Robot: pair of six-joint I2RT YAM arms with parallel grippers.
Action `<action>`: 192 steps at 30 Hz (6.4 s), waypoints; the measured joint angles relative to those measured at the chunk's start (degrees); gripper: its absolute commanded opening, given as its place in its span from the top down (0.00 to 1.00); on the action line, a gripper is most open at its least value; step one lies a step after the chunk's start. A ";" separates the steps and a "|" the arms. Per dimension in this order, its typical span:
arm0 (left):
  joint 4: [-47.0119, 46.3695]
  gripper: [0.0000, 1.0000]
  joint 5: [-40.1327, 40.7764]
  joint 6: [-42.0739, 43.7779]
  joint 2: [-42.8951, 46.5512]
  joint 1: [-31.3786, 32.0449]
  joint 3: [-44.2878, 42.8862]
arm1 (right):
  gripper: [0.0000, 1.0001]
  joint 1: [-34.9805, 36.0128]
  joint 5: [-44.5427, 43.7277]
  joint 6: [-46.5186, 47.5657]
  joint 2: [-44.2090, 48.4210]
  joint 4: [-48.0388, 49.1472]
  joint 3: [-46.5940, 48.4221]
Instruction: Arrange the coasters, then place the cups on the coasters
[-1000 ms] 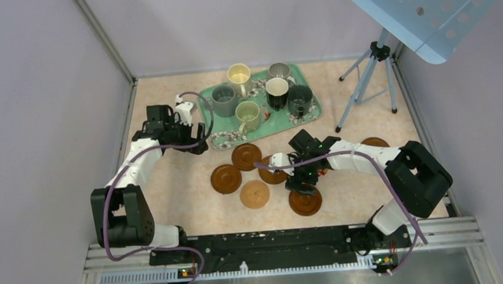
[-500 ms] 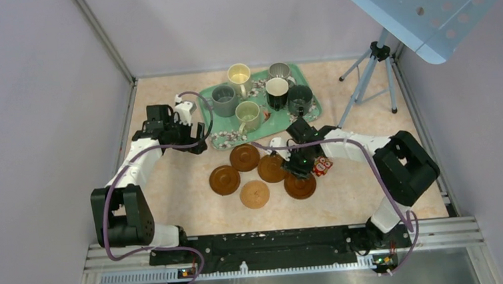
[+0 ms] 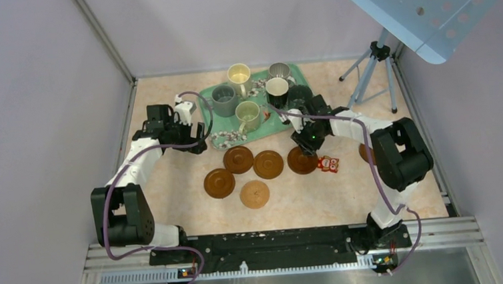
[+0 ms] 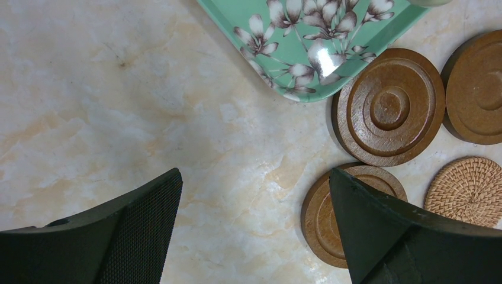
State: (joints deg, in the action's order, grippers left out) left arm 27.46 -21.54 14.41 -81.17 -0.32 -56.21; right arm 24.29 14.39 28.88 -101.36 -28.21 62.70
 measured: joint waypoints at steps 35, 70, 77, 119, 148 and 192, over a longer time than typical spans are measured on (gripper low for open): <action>0.04 0.01 -0.09 -0.02 0.00 0.00 -0.04 | 0.69 -21.29 -9.77 18.88 13.33 1.11 -13.97; 2.21 0.01 -7.48 5.57 0.48 0.00 -0.04 | 0.41 -5.60 3.87 1.99 13.33 -11.28 0.72; 4.17 0.01 -12.76 9.90 3.30 0.02 1.07 | 0.29 5.35 3.28 -2.62 10.91 -8.83 0.72; -5.68 0.21 -15.41 20.79 1.88 12.48 8.11 | 0.60 8.41 -3.98 -10.14 1.38 4.39 -2.12; -14.40 0.68 -0.83 27.74 -15.23 37.22 3.52 | 0.60 2.14 -2.51 -9.35 2.91 1.11 -3.34; 1.51 0.28 0.87 21.64 6.47 15.23 10.75 | 0.31 2.05 4.79 -10.73 12.15 -5.66 5.46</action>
State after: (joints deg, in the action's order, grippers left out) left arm 28.97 -20.67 36.05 -74.70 14.92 -45.45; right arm 26.35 19.18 18.15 -89.21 -33.87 68.16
